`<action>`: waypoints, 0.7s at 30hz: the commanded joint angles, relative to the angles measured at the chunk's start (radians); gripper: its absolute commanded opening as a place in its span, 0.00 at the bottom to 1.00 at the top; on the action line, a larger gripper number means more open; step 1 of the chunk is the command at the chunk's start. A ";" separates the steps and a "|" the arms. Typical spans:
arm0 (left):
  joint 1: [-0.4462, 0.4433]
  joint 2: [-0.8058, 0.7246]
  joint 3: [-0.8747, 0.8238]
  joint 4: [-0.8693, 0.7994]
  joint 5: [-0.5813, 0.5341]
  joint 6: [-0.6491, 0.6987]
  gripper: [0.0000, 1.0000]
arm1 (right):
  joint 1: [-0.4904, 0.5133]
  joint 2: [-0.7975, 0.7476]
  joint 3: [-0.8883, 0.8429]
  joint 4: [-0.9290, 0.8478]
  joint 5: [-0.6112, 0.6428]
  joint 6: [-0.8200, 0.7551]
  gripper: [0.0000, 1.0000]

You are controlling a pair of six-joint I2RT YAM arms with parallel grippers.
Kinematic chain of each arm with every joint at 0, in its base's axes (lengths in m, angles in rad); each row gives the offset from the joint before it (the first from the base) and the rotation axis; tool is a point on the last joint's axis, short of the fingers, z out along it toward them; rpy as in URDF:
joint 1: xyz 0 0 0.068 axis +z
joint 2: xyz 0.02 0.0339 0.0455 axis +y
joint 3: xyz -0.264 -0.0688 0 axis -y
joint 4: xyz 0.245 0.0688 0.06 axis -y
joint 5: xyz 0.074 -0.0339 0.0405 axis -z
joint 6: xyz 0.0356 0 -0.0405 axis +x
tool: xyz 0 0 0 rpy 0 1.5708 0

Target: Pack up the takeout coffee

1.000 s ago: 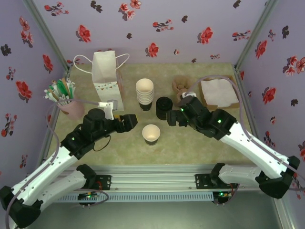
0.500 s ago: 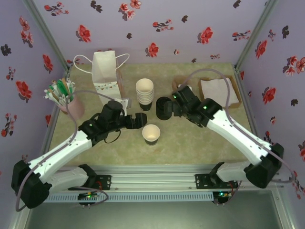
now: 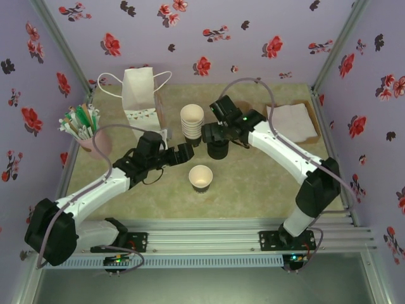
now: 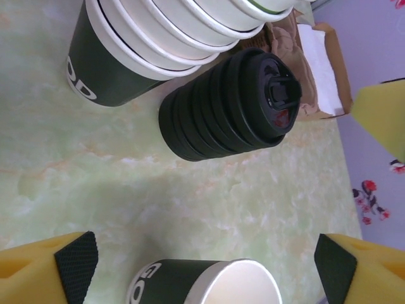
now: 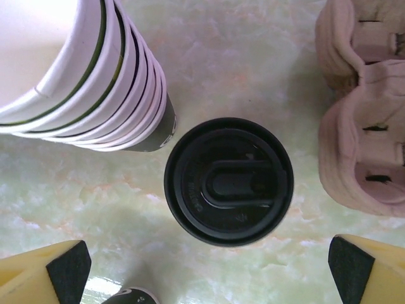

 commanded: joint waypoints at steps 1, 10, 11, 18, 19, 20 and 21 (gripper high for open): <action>0.016 0.008 -0.020 0.073 0.049 -0.026 0.86 | -0.015 0.045 0.057 -0.032 -0.048 -0.031 0.97; 0.026 0.032 -0.029 0.082 0.066 -0.032 0.76 | -0.041 0.144 0.120 -0.087 -0.051 -0.041 0.92; 0.027 0.034 -0.030 0.083 0.067 -0.032 0.75 | -0.044 0.149 0.122 -0.089 -0.048 -0.041 0.92; 0.028 0.036 -0.037 0.086 0.069 -0.038 0.74 | -0.061 0.175 0.122 -0.088 -0.062 -0.044 0.89; 0.028 0.037 -0.037 0.085 0.070 -0.037 0.74 | -0.063 0.180 0.123 -0.087 -0.069 -0.044 0.89; 0.027 0.036 -0.038 0.085 0.069 -0.038 0.73 | -0.064 0.183 0.125 -0.089 -0.073 -0.045 0.88; 0.027 0.037 -0.038 0.085 0.070 -0.039 0.73 | -0.064 0.188 0.126 -0.090 -0.076 -0.045 0.87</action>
